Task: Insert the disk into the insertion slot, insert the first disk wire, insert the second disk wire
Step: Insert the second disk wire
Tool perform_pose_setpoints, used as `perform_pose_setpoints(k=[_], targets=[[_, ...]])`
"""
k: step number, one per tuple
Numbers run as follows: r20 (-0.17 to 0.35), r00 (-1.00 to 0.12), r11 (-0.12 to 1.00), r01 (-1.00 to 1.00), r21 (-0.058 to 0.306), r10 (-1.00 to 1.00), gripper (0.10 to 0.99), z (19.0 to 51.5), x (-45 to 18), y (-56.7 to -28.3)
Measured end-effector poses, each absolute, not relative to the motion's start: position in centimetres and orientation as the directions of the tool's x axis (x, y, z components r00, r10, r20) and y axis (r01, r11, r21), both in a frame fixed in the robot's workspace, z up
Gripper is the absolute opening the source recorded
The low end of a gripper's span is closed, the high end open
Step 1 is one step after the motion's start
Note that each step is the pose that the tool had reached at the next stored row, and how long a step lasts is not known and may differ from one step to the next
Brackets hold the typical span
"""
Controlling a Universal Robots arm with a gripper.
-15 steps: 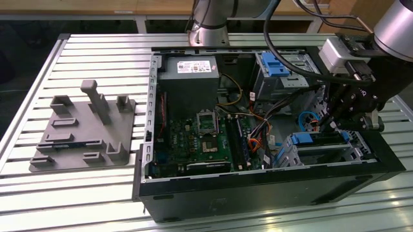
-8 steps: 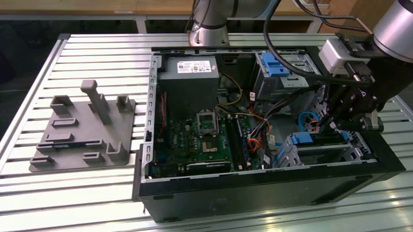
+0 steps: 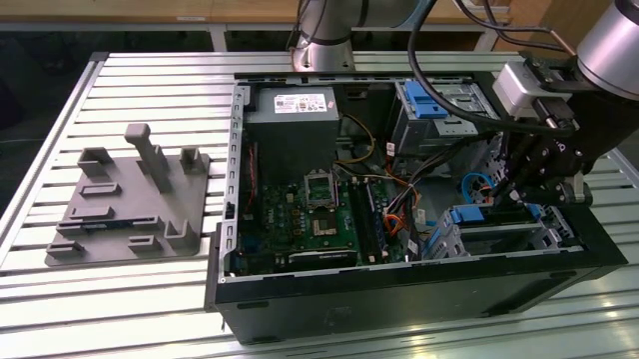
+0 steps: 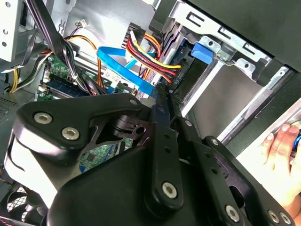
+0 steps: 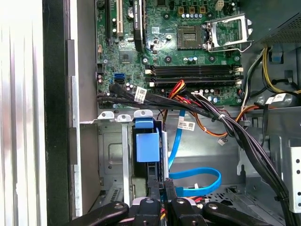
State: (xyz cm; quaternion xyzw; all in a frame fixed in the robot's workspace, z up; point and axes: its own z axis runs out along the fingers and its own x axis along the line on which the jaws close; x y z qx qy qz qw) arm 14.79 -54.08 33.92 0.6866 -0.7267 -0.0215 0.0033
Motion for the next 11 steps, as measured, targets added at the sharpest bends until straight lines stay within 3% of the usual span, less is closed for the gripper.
perform_pose_setpoints(k=[11], targets=[[-0.024,-0.057,0.056,-0.998,0.039,-0.998,0.161,33.76,14.92,-54.23]])
